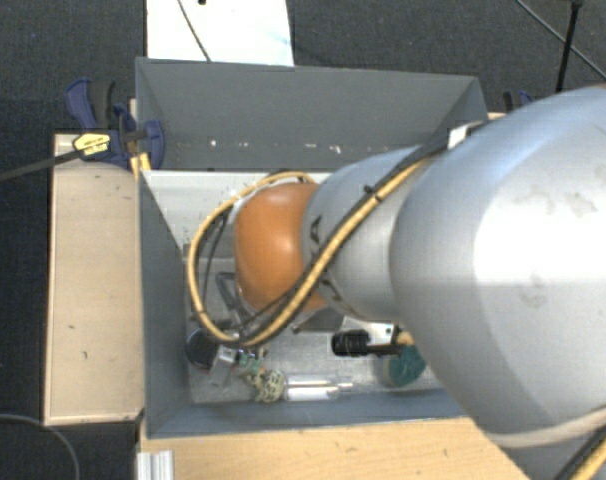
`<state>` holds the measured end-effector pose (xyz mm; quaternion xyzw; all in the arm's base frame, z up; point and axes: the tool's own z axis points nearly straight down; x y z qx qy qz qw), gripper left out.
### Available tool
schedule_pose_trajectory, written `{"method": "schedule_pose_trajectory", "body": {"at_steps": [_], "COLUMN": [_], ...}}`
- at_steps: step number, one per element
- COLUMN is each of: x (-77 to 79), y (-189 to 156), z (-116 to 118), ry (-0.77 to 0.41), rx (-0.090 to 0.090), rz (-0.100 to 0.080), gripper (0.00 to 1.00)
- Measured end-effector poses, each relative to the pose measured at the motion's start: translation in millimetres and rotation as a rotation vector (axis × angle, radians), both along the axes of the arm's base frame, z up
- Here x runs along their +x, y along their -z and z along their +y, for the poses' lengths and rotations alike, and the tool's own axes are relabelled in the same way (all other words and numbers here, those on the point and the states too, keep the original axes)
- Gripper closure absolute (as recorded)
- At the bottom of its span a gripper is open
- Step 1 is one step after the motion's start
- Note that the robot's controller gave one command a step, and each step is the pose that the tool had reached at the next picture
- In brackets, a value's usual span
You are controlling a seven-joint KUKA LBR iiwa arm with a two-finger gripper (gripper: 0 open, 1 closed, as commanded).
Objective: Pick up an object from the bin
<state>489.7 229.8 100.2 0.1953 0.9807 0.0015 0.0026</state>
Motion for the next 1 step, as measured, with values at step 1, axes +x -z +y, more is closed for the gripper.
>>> {"method": "schedule_pose_trajectory", "body": {"at_steps": [1], "x": [-11.4], "y": [30.8], "z": [-10.6], "ry": [0.116], "rx": [-0.002], "rz": [0.006], "gripper": [0.00]}}
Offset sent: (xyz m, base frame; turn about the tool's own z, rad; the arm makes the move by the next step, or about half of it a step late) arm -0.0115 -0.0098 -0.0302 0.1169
